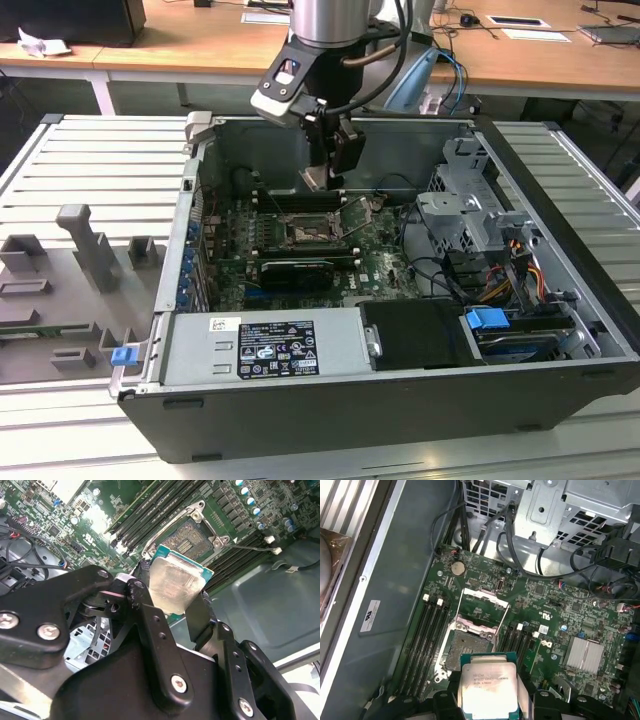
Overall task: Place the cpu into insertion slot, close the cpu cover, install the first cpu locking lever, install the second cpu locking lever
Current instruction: 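Place the cpu into insertion slot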
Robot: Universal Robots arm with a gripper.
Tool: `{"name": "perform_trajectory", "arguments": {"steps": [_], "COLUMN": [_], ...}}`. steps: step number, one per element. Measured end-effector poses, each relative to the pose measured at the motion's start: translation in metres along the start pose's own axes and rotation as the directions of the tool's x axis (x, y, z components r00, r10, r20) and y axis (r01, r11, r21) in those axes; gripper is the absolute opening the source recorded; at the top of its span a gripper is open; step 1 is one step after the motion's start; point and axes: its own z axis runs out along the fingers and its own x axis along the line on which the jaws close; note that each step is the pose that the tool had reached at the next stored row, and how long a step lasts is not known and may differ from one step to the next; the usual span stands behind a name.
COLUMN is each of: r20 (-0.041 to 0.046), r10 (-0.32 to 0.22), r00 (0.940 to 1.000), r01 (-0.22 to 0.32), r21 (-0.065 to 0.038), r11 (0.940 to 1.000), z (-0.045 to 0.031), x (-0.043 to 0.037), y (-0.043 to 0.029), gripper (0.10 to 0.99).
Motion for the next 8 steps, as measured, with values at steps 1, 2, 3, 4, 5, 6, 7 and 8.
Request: {"name": "perform_trajectory", "arguments": {"steps": [1, 2, 3, 4, 5, 6, 7, 8], "r20": [0.0002, 0.0004, 0.0007, 0.0011, 0.0015, 0.0019, 0.0021, 0.0023], "r10": [0.002, 0.005, 0.009, 0.013, 0.019, 0.024, 0.027, 0.029], "r00": [1.0, 1.0, 1.0, 0.9999, 0.9998, 0.9997, 0.9996, 0.9996], "r01": [-0.002, -0.005, -0.009, -0.013, -0.019, -0.024, -0.027, -0.029], "r21": [0.0, 0.0, 0.0, 0.0, 0.0, 0.0, 0.0, 0.0], "r11": [1.0, 1.0, 1.0, 0.9999, 0.9998, 0.9997, 0.9996, 0.9996], "z": [0.0001, 0.0003, 0.0004, 0.0006, 0.0009, 0.0012, 0.0013, 0.0014], "x": [0.0, 0.0, 0.0, 0.0, 0.0, 0.0, 0.0, 0.0], "y": [0.0, 0.0, -0.0001, -0.0001, -0.0001, -0.0001, -0.0001, -0.0001], "gripper": [0.529, 0.529, 0.529, 0.529, 0.529, 0.529, 0.529, 0.529]}}
